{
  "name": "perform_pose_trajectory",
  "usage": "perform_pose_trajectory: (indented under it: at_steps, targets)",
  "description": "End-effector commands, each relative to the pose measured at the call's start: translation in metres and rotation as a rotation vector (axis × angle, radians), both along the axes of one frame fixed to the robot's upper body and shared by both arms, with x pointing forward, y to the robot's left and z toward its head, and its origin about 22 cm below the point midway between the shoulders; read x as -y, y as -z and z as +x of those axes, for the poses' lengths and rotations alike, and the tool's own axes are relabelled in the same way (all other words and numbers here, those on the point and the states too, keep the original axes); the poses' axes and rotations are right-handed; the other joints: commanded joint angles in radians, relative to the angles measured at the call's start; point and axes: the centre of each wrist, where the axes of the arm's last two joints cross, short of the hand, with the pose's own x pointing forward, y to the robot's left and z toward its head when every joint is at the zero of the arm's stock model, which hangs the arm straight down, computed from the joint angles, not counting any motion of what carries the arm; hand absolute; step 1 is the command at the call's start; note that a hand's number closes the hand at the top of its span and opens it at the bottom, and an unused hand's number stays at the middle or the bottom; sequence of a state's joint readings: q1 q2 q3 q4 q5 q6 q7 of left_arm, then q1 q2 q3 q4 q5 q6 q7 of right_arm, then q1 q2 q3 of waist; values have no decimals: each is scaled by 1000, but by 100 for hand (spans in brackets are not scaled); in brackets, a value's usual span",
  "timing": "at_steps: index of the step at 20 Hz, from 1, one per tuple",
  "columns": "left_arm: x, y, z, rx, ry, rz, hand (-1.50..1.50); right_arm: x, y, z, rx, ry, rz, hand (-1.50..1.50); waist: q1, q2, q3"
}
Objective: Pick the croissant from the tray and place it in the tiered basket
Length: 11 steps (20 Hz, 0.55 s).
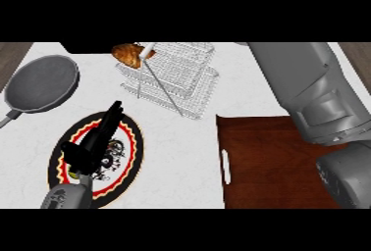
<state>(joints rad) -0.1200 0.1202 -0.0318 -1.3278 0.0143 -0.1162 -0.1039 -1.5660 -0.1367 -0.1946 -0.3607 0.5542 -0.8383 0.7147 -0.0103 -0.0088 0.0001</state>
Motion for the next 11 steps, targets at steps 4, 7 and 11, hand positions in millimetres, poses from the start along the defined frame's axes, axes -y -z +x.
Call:
perform_pose_trajectory:
  at_steps: [4, 7, 11]
  targets:
    - [-11, 12, -12, -34, -58, -8, 0, 60, 6, -4, 145, 94, 92, -150, -66, -24, 2]
    - [-22, 5, -19, -37, -74, 8, 0, 99, -8, -12, 176, 97, 64, -150, -76, -33, 3]
    - [-18, 0, -12, -32, -98, -3, 0, 122, 18, -27, 115, 29, 64, -150, -102, -36, 2]
